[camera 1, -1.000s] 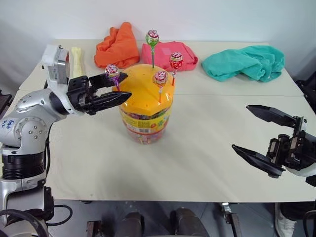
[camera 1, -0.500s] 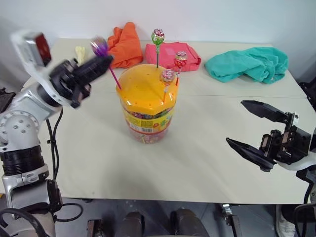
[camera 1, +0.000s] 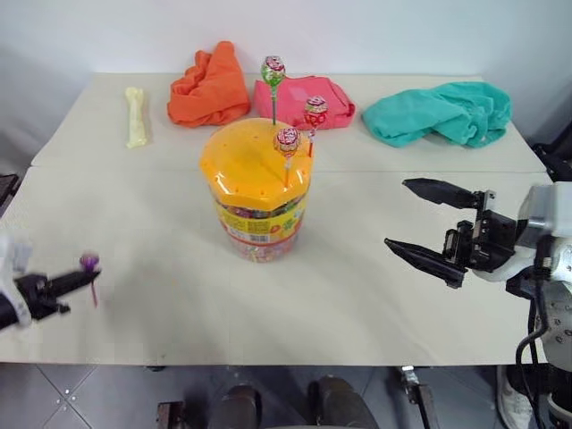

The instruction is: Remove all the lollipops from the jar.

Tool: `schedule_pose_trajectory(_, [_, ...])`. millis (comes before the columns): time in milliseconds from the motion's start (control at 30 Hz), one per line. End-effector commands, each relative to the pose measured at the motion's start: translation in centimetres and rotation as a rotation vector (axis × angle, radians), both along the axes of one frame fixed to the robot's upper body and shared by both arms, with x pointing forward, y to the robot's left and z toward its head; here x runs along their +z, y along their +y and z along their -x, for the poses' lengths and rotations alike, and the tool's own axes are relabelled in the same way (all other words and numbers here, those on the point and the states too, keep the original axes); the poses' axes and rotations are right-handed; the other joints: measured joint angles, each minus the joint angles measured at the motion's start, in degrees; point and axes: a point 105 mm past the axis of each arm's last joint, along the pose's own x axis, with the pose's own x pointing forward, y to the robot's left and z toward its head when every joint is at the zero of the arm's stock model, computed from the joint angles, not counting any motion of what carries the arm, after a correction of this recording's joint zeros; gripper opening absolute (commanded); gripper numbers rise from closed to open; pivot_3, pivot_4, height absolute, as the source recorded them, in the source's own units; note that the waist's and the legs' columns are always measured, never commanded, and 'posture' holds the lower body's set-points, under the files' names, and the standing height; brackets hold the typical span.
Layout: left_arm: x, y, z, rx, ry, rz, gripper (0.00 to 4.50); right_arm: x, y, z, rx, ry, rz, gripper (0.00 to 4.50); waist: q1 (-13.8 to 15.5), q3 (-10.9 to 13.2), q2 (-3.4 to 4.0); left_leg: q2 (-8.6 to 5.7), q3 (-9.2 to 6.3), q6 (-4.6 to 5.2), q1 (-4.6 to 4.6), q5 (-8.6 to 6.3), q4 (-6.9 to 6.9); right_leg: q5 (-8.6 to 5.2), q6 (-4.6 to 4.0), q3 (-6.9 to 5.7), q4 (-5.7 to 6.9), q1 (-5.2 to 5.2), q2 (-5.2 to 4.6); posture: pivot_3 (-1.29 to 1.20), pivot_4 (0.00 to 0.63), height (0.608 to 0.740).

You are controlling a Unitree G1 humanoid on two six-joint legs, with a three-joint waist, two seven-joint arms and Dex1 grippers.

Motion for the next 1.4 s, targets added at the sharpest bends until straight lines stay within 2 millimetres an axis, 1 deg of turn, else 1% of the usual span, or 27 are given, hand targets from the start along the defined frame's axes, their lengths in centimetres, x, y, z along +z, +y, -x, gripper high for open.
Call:
schedule_pose_trajectory(33, [0.8, -1.5, -0.2, -0.043, -0.038, -0.013, 0.05, 0.4, 0.7, -0.3, 0.022, -0.019, 0.032, 4.5, 0.77, 0.0, 0.0, 0.0, 0.0, -0.01, -0.07, -0.01, 0.08, 0.0, 0.0, 0.0, 0.0, -0.02, 0.0, 0.0, 0.15, 0.74])
schedule_pose_trajectory(67, [0.6, -1.7, -0.1, -0.051, -0.028, -0.008, 0.05, 0.5, 0.9, -0.4, 0.029, -0.022, 0.032, 4.5, 0.97, 0.0, 0.0, 0.0, 0.01, -0.01, -0.09, -0.01, 0.11, 0.01, 0.01, 0.02, -0.01, -0.02, 0.0, 0.0, 0.15, 0.74])
schedule_pose_trajectory(133, [0.4, -1.6, 0.0, -0.04, -0.025, -0.018, 0.54, 0.6, 1.2, -0.7, 0.033, -0.023, 0.034, 4.5, 0.97, 0.0, 0.01, 0.0, 0.02, -0.02, -0.09, -0.02, 0.13, 0.01, 0.01, 0.02, -0.01, -0.02, 0.0, 0.0, 0.15, 0.74])
schedule_pose_trajectory(167, [0.6, -1.8, 0.0, -0.047, -0.042, -0.009, 0.7, 0.6, 1.4, -1.0, 0.028, -0.019, 0.036, 4.5, 0.93, 0.0, 0.01, -0.01, 0.02, -0.01, -0.08, -0.02, 0.13, 0.01, 0.01, 0.03, -0.01, -0.02, 0.0, 0.0, 0.15, 0.74])
schedule_pose_trajectory(200, [1.0, -1.8, -0.2, -0.052, -0.073, -0.011, 1.02, 0.9, 1.6, -1.1, 0.034, -0.022, 0.02, 4.5, 0.93, 0.0, 0.01, -0.01, 0.02, -0.01, -0.08, -0.02, 0.1, 0.01, 0.01, 0.02, -0.01, -0.04, 0.01, 0.0, 0.15, 0.74])
schedule_pose_trajectory(333, [2.6, -1.8, -0.3, -0.084, -0.195, -0.031, 2.22, 2.1, 2.3, -1.6, 0.028, -0.014, -0.018, 4.5, 0.7, 0.0, 0.0, 0.02, 0.02, -0.02, -0.08, -0.02, 0.09, 0.01, 0.01, -0.01, 0.0, -0.08, 0.04, 0.0, 0.15, 0.74])
schedule_pose_trajectory(367, [3.3, -1.9, -0.2, -0.107, -0.243, -0.037, 2.57, 2.5, 2.6, -1.7, 0.031, -0.012, -0.037, 4.5, 0.68, 0.0, 0.0, 0.02, 0.02, -0.02, -0.08, -0.02, 0.09, 0.01, 0.01, -0.02, 0.0, -0.08, 0.04, 0.0, 0.15, 0.74])
schedule_pose_trajectory(400, [4.9, -2.3, 0.1, -0.156, -0.338, -0.02, 2.85, 3.2, 2.9, -2.0, 0.035, -0.01, -0.049, 4.5, 0.58, 0.0, 0.01, 0.02, 0.02, -0.02, -0.09, -0.02, 0.09, 0.01, 0.01, -0.02, -0.01, -0.09, 0.04, 0.0, 0.15, 0.74])
schedule_pose_trajectory(433, [7.2, -2.6, 0.8, -0.208, -0.47, 0.016, 2.85, 3.8, 3.5, -2.4, 0.042, -0.004, -0.058, 4.5, 0.37, 0.01, 0.01, 0.02, 0.02, -0.03, -0.09, -0.03, 0.09, 0.01, 0.01, -0.02, -0.01, -0.09, 0.04, 0.0, 0.15, 0.74])
schedule_pose_trajectory(467, [8.7, -2.6, 1.3, -0.232, -0.553, 0.007, 2.85, 4.4, 4.1, -2.6, 0.057, -0.006, -0.065, 4.5, 0.02, 0.01, 0.02, 0.02, 0.03, -0.03, -0.09, -0.03, 0.08, 0.01, 0.01, -0.01, -0.03, -0.09, 0.04, 0.0, 0.15, 0.74])
schedule_pose_trajectory(533, [10.4, -3.5, 1.9, -0.308, -0.625, -0.015, 2.85, 5.0, 5.0, -3.2, 0.07, 0.007, -0.052, 4.5, -0.44, 0.01, 0.02, 0.07, 0.0, -0.06, -0.13, -0.03, 0.1, 0.01, 0.0, -0.1, -0.04, -0.11, 0.04, 0.0, 0.15, 0.74])
schedule_pose_trajectory(600, [11.5, -4.6, 1.8, -0.353, -0.681, 0.0, 2.85, 5.4, 5.4, -3.7, 0.068, 0.024, -0.065, 4.5, -0.39, 0.01, 0.03, 0.07, 0.0, -0.06, -0.12, -0.03, 0.07, 0.01, 0.0, -0.1, -0.06, -0.11, 0.04, 0.0, 0.15, 0.74])
schedule_pose_trajectory(633, [12.5, -5.6, 1.7, -0.387, -0.72, 0.032, 2.85, 5.9, 5.8, -4.0, 0.07, 0.028, -0.083, 4.5, -0.37, 0.01, 0.03, 0.06, -0.01, -0.06, -0.13, -0.03, 0.06, 0.01, 0.0, -0.11, -0.07, -0.1, 0.04, 0.0, 0.15, 0.74])
schedule_pose_trajectory(700, [14.3, -8.5, 1.4, -0.48, -0.798, 0.089, 2.85, 6.8, 6.7, -4.8, 0.064, 0.034, -0.119, 4.5, -0.4, 0.01, 0.02, 0.06, -0.02, -0.04, -0.13, -0.05, 0.1, 0.01, 0.01, -0.11, -0.05, -0.08, 0.04, 0.0, 0.15, 0.74])
schedule_pose_trajectory(733, [14.8, -9.9, 1.3, -0.533, -0.832, 0.105, 2.85, 7.1, 7.4, -5.2, 0.068, 0.036, -0.126, 4.5, -0.43, 0.01, 0.02, 0.05, -0.02, -0.04, -0.16, -0.05, 0.13, 0.01, 0.02, -0.11, -0.06, -0.09, 0.03, 0.0, 0.15, 0.74])
schedule_pose_trajectory(767, [14.9, -11.1, 1.2, -0.575, -0.836, 0.121, 2.85, 7.2, 8.1, -5.4, 0.074, 0.04, -0.121, 4.5, -0.51, 0.01, 0.03, 0.04, -0.02, -0.04, -0.17, -0.05, 0.16, 0.02, 0.02, -0.11, -0.05, -0.09, 0.03, 0.0, 0.15, 0.74])
schedule_pose_trajectory(800, [14.8, -11.8, 1.1, -0.597, -0.836, 0.12, 2.85, 7.2, 8.5, -5.5, 0.079, 0.039, -0.114, 4.5, -0.65, 0.01, 0.03, 0.04, -0.01, -0.04, -0.17, -0.04, 0.17, 0.02, 0.02, -0.1, -0.02, -0.1, 0.03, 0.0, 0.15, 0.74])
schedule_pose_trajectory(900, [14.7, -12.6, 0.8, -0.607, -0.835, 0.117, 2.85, 7.0, 9.1, -5.8, 0.086, 0.046, -0.105, 4.5, -1.03, 0.01, 0.03, 0.05, -0.01, -0.04, -0.14, -0.04, 0.15, 0.02, 0.02, -0.13, 0.08, -0.14, 0.07, 0.0, 0.15, 0.74])
schedule_pose_trajectory(1000, [14.6, -12.8, 0.7, -0.614, -0.834, 0.132, 2.88, 7.0, 9.5, -5.8, 0.1, 0.051, -0.101, 3.9, -1.87, 0.01, 0.03, 0.05, 0.0, -0.04, -0.14, -0.04, 0.17, 0.02, 0.02, -0.15, 0.31, -0.22, 0.07, 0.0, 0.15, 0.74])
schedule_pose_trajectory(1133, [14.8, -12.7, 0.7, -0.601, -0.861, 0.13, 2.88, 7.0, 9.4, -5.8, 0.11, 0.053, -0.112, 2.59, -2.3, 0.01, 0.03, 0.06, 0.0, -0.04, -0.14, -0.04, 0.16, 0.02, 0.02, -0.17, 0.33, -0.23, 0.08, 0.0, 0.15, 0.74])
schedule_pose_trajectory(1300, [15.3, -12.9, 0.7, -0.612, -0.899, 0.151, 2.88, 7.2, 9.6, -5.6, 0.134, 0.048, -0.131, 0.84, -2.17, 0.01, 0.04, 0.06, -0.01, -0.04, -0.14, -0.04, 0.15, 0.02, 0.02, -0.17, 0.33, -0.21, 0.08, 0.0, 0.15, 0.74])
schedule_pose_trajectory(1367, [15.3, -12.9, 0.7, -0.615, -0.9, 0.154, 2.88, 7.5, 10.0, -4.9, 0.187, 0.042, -0.131, 0.2, -2.14, 0.01, 0.04, 0.06, -0.01, -0.04, -0.14, -0.04, 0.14, 0.02, 0.02, -0.16, 0.32, -0.2, 0.07, 0.0, 0.15, 0.74])
schedule_pose_trajectory(1400, [15.2, -12.9, 0.7, -0.619, -0.898, 0.152, 2.88, 7.5, 10.1, -4.6, 0.211, 0.041, -0.125, 0.03, -2.15, 0.02, 0.04, 0.06, -0.01, -0.04, -0.14, -0.04, 0.13, 0.02, 0.02, -0.16, 0.32, -0.21, 0.07, 0.0, 0.15, 0.74])
